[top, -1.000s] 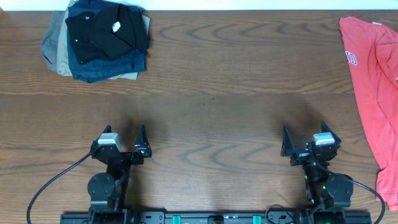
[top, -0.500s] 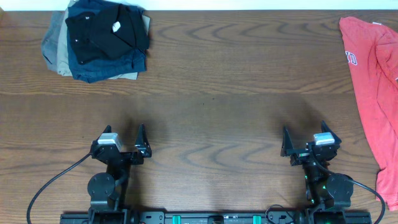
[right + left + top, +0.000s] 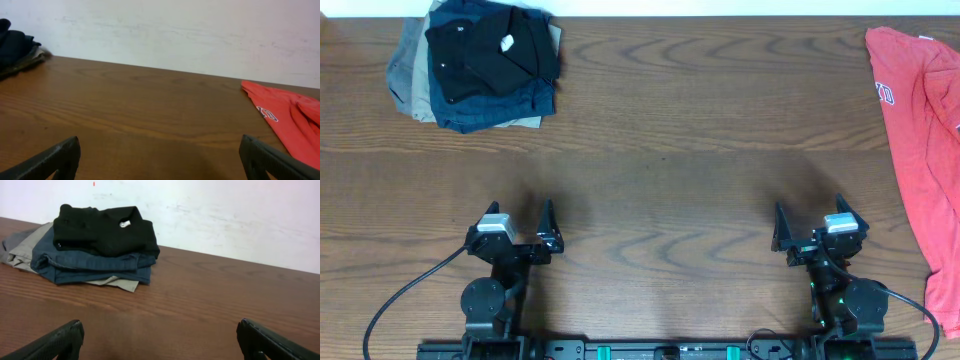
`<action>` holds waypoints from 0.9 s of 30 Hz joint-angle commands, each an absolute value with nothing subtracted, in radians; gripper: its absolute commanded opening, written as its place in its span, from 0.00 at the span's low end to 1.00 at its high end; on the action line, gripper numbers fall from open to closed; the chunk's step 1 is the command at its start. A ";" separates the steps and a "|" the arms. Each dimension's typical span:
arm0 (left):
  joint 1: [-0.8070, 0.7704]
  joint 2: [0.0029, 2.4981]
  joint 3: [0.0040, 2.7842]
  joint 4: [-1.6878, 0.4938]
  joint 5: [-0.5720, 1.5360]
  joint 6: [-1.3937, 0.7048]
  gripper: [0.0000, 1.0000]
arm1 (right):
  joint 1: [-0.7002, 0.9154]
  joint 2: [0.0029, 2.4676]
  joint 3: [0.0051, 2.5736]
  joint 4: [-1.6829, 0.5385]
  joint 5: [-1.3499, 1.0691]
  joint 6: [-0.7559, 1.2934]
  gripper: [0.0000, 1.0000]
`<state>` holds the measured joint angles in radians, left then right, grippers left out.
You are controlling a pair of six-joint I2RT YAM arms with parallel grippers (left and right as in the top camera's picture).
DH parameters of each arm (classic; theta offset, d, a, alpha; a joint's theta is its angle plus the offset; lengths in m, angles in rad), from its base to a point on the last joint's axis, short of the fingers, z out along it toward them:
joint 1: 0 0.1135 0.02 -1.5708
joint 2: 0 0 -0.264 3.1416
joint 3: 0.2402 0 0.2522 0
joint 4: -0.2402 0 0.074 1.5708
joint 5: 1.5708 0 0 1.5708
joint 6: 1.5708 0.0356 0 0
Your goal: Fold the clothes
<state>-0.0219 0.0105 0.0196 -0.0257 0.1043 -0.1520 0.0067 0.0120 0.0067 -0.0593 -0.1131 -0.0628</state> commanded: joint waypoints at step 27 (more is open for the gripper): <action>-0.024 0.006 0.004 -0.061 0.118 -0.134 0.98 | 0.000 0.101 0.144 0.289 -0.710 0.672 0.99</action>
<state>-0.0219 0.0105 0.0196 -0.0254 0.1043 -0.1520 0.0067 0.0570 0.0723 0.3134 -0.7647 0.7601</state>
